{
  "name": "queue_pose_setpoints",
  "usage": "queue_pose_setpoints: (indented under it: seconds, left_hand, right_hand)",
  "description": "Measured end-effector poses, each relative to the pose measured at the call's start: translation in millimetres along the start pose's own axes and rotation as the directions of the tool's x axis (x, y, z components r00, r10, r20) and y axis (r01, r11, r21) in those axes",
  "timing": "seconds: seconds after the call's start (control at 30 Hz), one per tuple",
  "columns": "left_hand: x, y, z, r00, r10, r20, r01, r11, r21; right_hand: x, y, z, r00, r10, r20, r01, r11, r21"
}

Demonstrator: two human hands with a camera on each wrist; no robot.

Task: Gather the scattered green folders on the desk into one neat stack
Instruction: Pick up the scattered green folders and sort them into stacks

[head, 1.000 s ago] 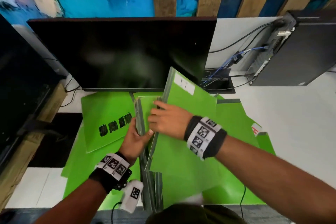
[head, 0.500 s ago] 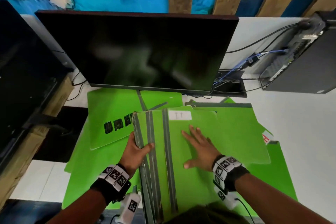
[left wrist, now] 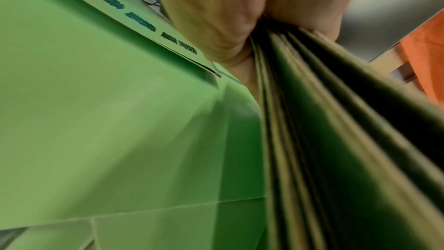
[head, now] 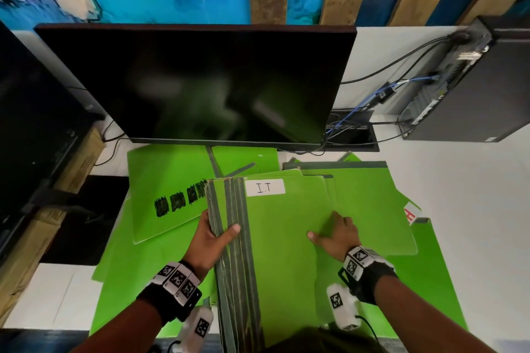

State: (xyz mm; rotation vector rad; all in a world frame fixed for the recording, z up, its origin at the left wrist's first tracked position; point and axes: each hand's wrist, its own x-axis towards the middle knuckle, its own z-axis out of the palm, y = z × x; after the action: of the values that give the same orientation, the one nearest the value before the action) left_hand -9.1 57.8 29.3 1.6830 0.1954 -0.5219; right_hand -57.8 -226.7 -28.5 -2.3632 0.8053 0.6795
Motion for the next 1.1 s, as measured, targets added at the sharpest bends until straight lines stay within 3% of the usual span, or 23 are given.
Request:
queue_pose_setpoints:
  seconds: [0.13, 0.27, 0.4, 0.57, 0.7, 0.77, 0.8, 0.87, 0.97, 1.03, 1.1]
  left_hand:
    - [0, -3, -2, 0.999, 0.017, 0.041, -0.018, 0.999, 0.036]
    - [-5, -7, -1, 0.999, 0.026, 0.046, -0.027, 1.0, 0.01]
    - [-9, -14, -2, 0.999, -0.035, 0.013, 0.036, 0.997, -0.071]
    - [-3, -10, 0, 0.997, -0.074, 0.004, 0.073, 0.985, -0.154]
    - [1, -8, -8, 0.99, -0.102, -0.093, 0.089, 0.986, -0.139]
    - [3, -8, -16, 0.988, -0.118, -0.103, 0.101, 0.982, -0.162]
    - [4, -8, -20, 0.988, -0.119, -0.102, 0.101, 0.981, -0.168]
    - [6, -10, -26, 0.987, -0.118, -0.11, 0.097, 0.979, -0.177]
    - [7, -11, -31, 0.987, -0.122, -0.104, 0.104, 0.98, -0.167]
    - [8, -11, -30, 0.987, -0.129, -0.096, 0.112, 0.979, -0.169]
    - [9, -9, -29, 0.987, -0.143, -0.077, 0.128, 0.977, -0.173]
  right_hand:
    - [-10, -17, 7, 0.996, 0.003, 0.091, -0.019, 0.985, 0.174]
    - [-22, -26, 5, 0.987, -0.059, 0.149, -0.036, 0.825, 0.564]
    - [-29, -26, 2, 0.98, -0.128, 0.153, -0.002, 0.762, 0.648]
    - [-25, -27, 15, 0.987, -0.108, 0.122, 0.009, 0.782, 0.623]
    - [-24, -25, 4, 0.965, -0.215, 0.149, 0.093, 0.813, 0.575]
    - [-15, -17, 1, 0.979, -0.201, 0.037, 0.175, 0.917, 0.359]
    - [-9, -11, -2, 0.987, -0.135, -0.085, 0.151, 0.962, 0.229]
    - [2, 0, -6, 0.965, 0.071, -0.254, -0.031, 0.987, 0.16]
    - [16, 1, -8, 0.968, 0.217, -0.124, -0.172, 0.938, 0.3]
    - [29, 2, -6, 0.982, 0.185, 0.019, -0.179, 0.909, 0.377]
    - [33, -1, -5, 0.981, 0.168, 0.099, -0.192, 0.92, 0.341]
